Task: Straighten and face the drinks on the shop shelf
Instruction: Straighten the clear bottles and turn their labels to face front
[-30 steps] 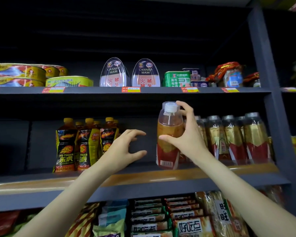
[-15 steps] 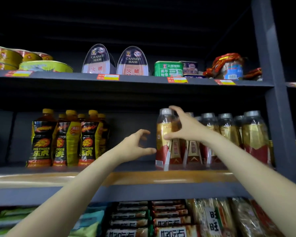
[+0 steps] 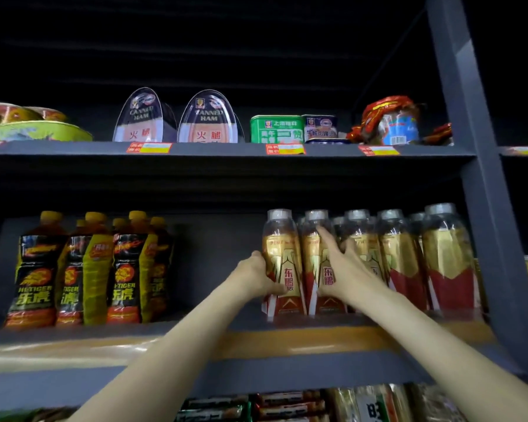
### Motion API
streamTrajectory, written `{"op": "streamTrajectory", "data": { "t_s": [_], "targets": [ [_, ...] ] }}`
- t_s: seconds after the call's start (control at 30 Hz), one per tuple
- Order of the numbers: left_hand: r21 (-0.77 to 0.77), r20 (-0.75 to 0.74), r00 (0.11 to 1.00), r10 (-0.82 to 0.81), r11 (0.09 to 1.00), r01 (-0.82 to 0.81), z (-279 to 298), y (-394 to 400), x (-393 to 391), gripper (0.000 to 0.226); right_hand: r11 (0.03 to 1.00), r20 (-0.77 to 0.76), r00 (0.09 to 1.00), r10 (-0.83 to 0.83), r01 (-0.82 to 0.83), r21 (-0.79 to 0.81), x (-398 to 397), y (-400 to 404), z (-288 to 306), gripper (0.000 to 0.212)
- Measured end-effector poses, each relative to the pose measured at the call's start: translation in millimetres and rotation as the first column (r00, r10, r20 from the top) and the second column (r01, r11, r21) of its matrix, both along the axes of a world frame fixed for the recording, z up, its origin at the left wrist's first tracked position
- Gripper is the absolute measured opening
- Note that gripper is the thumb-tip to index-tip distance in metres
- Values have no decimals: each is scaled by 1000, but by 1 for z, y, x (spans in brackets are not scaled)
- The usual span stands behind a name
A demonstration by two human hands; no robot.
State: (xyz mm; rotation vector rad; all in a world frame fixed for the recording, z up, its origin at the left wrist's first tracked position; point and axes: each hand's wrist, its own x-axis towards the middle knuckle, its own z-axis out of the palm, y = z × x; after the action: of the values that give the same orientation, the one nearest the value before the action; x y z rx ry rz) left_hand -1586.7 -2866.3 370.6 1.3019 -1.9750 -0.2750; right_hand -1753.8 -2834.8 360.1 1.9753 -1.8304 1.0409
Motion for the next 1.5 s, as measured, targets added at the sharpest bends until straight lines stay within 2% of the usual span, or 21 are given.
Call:
{"op": "streamTrajectory", "data": {
  "t_s": [0.13,0.17,0.23,0.3,0.33,0.43,0.5,0.57,0.67,0.77,0.83,0.93,1.03,1.1,1.17,1.27,1.37,1.43,1.5],
  "targets": [
    [31,-18,1000,22,999,-21,2,2,-10,54,996,-41,999,-13,9,-84,-14,22,-2,98],
    [-28,-40,999,36,999,-37,2,5,-12,55,990,-61,998,-16,7,-138,-23,31,-4,91],
    [-287,-115,991,65,953,-96,1,16,-18,52,971,-104,994,-21,-4,-238,-45,50,-10,77],
    [-530,-229,973,-26,842,-102,-2,36,-34,41,949,-105,994,-5,-29,-314,-71,73,-12,64],
    [-601,-246,964,-103,796,-69,-4,47,-47,37,941,-71,997,26,-48,-336,-87,84,-12,58],
    [-710,-173,944,-281,700,78,-8,77,-99,33,919,146,952,270,-209,-335,-134,120,-8,47],
    [-748,-137,933,-333,652,123,-8,94,-141,32,903,165,920,356,-294,-313,-166,142,-5,48],
    [-781,-113,912,-394,602,163,-9,113,-185,32,911,159,932,326,-265,-315,-210,159,-6,48],
    [-802,-59,881,-469,547,238,-16,137,-265,31,940,176,970,171,-107,-323,-302,175,-13,51],
    [-752,26,905,-425,588,298,-28,140,-366,31,961,99,993,-72,96,-259,-417,179,-23,60],
    [-688,53,926,-374,659,305,-35,135,-439,35,953,25,977,-211,211,-216,-493,181,-25,64],
    [-596,24,947,-321,756,271,-39,126,-530,38,949,40,961,-274,277,-150,-580,177,-15,77],
    [-535,86,975,-206,816,219,-32,115,-587,42,968,222,956,-193,222,-114,-629,160,13,97],
    [-504,65,987,-147,849,160,-30,107,-609,41,979,373,924,-78,142,-148,-647,142,30,103],
    [-525,20,994,-106,845,101,-35,99,-620,38,989,430,903,-18,78,-123,-654,121,34,106],
    [-649,26,997,-79,757,76,-49,89,-622,34,990,451,892,13,53,-134,-660,93,24,101],
    [-680,48,995,-82,727,93,-51,88,-619,38,954,472,877,92,59,-295,-664,96,15,98],
    [-665,35,994,-100,740,98,-49,93,-623,48,906,391,908,151,32,-423,-666,112,13,98],
    [-608,-2,981,-192,779,151,-44,103,-630,61,844,246,940,235,-72,-531,-662,131,18,95]
  ]
}}
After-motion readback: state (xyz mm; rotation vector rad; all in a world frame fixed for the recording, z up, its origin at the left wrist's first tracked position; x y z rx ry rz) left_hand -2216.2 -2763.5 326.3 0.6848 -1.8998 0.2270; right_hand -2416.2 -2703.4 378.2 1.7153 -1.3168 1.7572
